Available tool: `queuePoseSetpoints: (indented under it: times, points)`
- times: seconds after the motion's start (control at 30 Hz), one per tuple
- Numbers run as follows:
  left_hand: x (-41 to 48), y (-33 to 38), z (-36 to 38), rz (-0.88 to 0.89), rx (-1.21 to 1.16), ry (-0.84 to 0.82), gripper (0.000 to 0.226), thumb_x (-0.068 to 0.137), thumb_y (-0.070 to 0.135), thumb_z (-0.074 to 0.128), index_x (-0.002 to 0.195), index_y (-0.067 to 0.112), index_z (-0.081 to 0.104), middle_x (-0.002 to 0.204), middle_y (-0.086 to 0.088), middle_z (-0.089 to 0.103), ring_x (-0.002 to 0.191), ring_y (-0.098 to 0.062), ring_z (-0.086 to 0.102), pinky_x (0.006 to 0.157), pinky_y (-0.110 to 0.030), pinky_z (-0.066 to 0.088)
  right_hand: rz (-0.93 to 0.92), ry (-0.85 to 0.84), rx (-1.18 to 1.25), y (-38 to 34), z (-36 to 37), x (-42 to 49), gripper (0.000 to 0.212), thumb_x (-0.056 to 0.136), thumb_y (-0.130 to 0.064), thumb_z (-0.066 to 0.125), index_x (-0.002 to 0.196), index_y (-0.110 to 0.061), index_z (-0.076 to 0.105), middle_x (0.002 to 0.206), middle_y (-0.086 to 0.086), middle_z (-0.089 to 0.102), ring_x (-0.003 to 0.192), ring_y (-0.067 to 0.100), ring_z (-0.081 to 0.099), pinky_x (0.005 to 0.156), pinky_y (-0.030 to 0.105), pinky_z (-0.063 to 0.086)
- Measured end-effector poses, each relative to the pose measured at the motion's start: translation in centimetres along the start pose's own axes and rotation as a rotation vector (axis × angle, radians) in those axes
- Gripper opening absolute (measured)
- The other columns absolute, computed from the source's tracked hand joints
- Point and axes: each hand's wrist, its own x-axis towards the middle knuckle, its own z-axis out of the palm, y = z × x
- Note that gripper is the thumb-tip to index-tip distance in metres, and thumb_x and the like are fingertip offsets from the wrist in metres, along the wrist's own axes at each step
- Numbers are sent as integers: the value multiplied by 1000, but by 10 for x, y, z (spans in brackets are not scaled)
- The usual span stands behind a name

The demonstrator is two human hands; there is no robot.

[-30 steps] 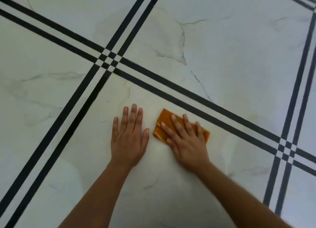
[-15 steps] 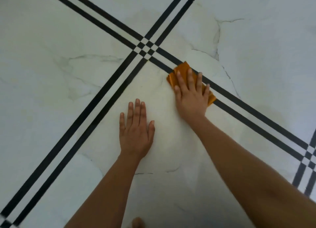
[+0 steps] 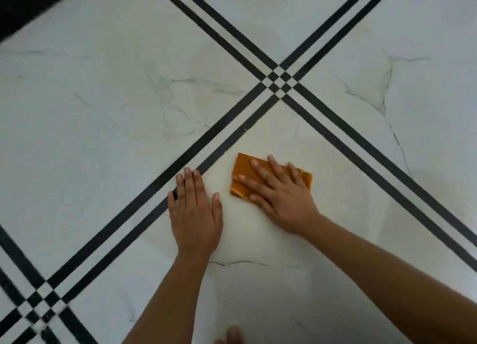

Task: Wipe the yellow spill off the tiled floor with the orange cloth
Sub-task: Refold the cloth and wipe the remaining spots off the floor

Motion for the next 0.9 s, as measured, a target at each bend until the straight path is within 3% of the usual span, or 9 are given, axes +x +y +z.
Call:
queuePoseSetpoints:
  times: [0.07, 0.17, 0.33, 0.43, 0.5, 0.53, 0.63, 0.7, 0.9]
  points:
    - [4, -3, -1, 3, 12, 12, 62, 96, 40, 19, 146, 4, 19, 154, -14, 21, 142, -27, 17, 112, -43, 10, 41, 31, -39, 16, -12, 39, 50, 95, -57, 5, 144, -47, 8, 157, -8, 9, 145, 23, -1, 114, 53, 4]
    - [9, -11, -2, -42, -11, 36, 61, 96, 40, 18, 147, 7, 20, 154, -11, 22, 143, -25, 17, 113, -41, 6, 276, 36, 20, 0, -28, 119, 49, 97, -53, 12, 145, -47, 3, 158, -7, -2, 145, 23, -11, 115, 53, -4]
    - [14, -28, -4, -82, -25, 23, 61, 96, 40, 17, 145, 6, 24, 152, -12, 27, 141, -27, 22, 112, -46, 14, -143, -42, -65, -24, -2, 44, 48, 96, -55, 9, 144, -49, 4, 156, -12, 0, 144, 20, -8, 114, 50, -2]
    - [16, -35, -2, -81, -7, 28, 61, 96, 41, 16, 146, 7, 22, 152, -12, 26, 141, -27, 22, 112, -45, 15, -24, 0, -87, -4, -18, 99, 52, 93, -59, 0, 144, -48, 4, 157, -10, 4, 145, 23, -3, 114, 56, 6]
    - [16, -35, 1, -74, -8, 21, 61, 96, 42, 13, 146, 7, 20, 153, -11, 25, 141, -26, 21, 113, -44, 14, 166, 10, -43, -20, -29, 153, 50, 95, -55, 7, 145, -46, 3, 158, -7, 0, 145, 24, -9, 115, 55, -1]
    - [15, -36, 1, -76, -10, 17, 61, 97, 42, 13, 146, 7, 20, 153, -11, 25, 141, -26, 21, 113, -44, 13, 167, 4, -43, -33, -27, 161, 49, 97, -53, 10, 145, -46, 3, 159, -6, 0, 145, 25, -10, 115, 54, -2]
    - [15, -36, -1, -74, -21, 9, 60, 96, 40, 18, 145, 6, 25, 152, -12, 28, 140, -27, 24, 113, -44, 14, -120, -21, -108, -49, -5, 105, 50, 97, -52, 13, 146, -44, 9, 158, -6, 7, 145, 27, -2, 114, 54, 4]
    - [14, -37, -3, -56, -15, -1, 60, 95, 39, 19, 145, 7, 25, 152, -12, 28, 140, -27, 24, 112, -45, 16, -207, -84, -120, -35, -4, 58, 49, 96, -54, 12, 144, -48, 6, 157, -11, 3, 144, 23, -5, 114, 51, 0]
    - [3, -41, -2, -40, -2, -10, 59, 97, 40, 13, 146, 9, 22, 152, -10, 28, 141, -25, 23, 112, -42, 13, 126, -40, -60, -37, -23, 153, 50, 96, -55, 9, 143, -49, -4, 158, -9, -8, 143, 22, -17, 115, 52, -6]
